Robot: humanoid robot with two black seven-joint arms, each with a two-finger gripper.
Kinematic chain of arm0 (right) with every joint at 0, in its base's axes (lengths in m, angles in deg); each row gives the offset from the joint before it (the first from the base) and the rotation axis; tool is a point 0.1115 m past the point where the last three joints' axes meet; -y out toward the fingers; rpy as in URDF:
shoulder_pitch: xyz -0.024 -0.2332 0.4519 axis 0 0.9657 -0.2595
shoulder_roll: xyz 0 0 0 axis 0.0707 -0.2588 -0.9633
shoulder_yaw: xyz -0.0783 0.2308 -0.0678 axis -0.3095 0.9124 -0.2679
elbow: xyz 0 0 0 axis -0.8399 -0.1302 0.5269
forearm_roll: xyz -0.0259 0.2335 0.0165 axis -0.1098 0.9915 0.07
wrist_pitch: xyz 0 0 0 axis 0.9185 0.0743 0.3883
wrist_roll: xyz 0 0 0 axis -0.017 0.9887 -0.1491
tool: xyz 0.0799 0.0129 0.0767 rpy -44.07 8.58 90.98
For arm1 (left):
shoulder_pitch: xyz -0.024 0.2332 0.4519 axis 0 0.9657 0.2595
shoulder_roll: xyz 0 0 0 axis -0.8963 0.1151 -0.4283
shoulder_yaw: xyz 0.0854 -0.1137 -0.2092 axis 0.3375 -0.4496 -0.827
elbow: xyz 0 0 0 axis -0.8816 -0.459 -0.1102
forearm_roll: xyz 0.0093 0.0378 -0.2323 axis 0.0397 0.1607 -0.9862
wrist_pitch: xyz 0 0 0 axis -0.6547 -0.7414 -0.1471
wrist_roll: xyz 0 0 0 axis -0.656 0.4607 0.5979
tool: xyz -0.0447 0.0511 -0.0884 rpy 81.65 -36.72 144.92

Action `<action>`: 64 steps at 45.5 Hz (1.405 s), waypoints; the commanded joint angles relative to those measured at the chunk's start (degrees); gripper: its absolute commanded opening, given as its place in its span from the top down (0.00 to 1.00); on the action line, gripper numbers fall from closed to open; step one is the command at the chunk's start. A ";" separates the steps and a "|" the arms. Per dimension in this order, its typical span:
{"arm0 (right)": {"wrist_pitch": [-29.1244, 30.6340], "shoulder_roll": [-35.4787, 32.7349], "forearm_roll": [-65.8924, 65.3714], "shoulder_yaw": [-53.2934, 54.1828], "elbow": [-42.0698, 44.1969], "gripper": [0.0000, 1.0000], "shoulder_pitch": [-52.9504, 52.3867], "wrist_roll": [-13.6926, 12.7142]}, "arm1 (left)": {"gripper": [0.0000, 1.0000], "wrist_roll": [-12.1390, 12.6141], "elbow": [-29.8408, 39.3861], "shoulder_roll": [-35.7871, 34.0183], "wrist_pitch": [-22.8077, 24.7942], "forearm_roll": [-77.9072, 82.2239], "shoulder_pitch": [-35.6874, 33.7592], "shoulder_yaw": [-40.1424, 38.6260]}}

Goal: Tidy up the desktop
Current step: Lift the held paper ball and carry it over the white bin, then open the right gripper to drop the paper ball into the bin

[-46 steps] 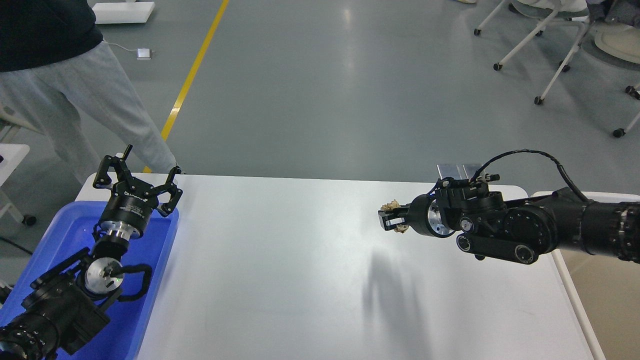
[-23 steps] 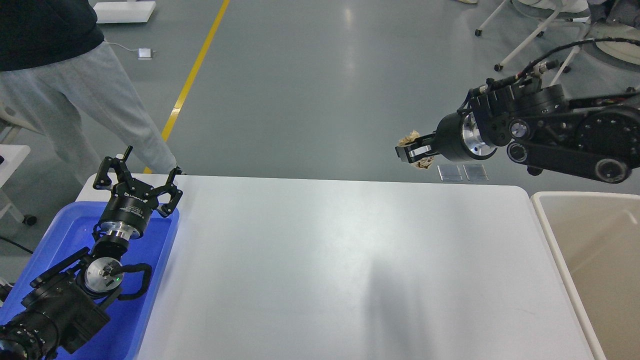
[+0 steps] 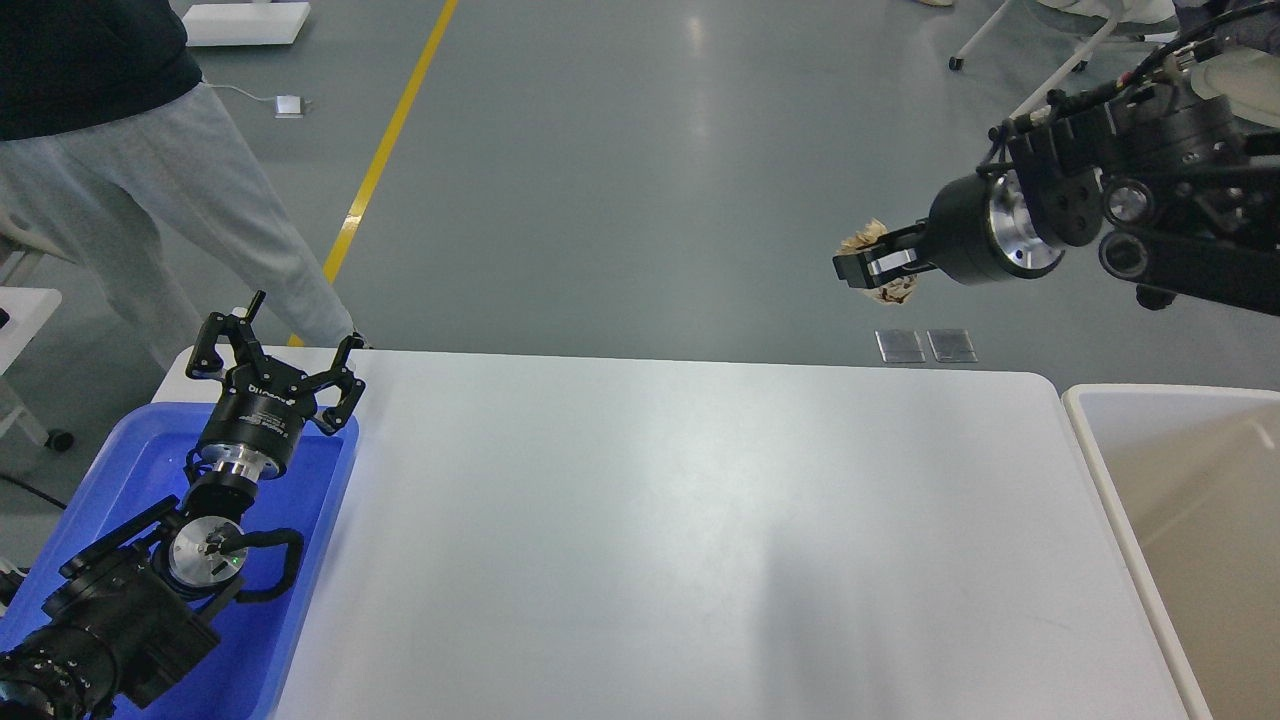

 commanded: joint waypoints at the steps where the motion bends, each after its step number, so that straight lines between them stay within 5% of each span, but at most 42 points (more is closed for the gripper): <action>1: -0.13 -7.20 -0.81 1.33 2.49 1.00 5.05 0.09 | 0.00 0.00 0.00 0.00 0.00 0.01 0.00 0.00; 17: -1.36 -25.22 -0.37 18.37 6.01 1.00 23.15 0.44 | 0.00 0.00 0.00 0.00 0.00 0.01 0.00 0.00; 32: -7.95 -28.31 4.46 31.04 10.23 1.00 42.40 2.02 | 0.00 0.00 0.00 0.00 0.00 0.01 0.00 0.00; 43: -10.23 -27.26 13.60 32.18 18.13 1.00 50.23 5.36 | 0.00 0.00 0.00 0.00 0.00 0.01 0.00 0.00; 64: -12.43 -15.13 24.07 32.89 38.61 1.00 63.85 10.90 | 0.00 0.00 0.00 0.00 0.00 0.01 0.00 0.00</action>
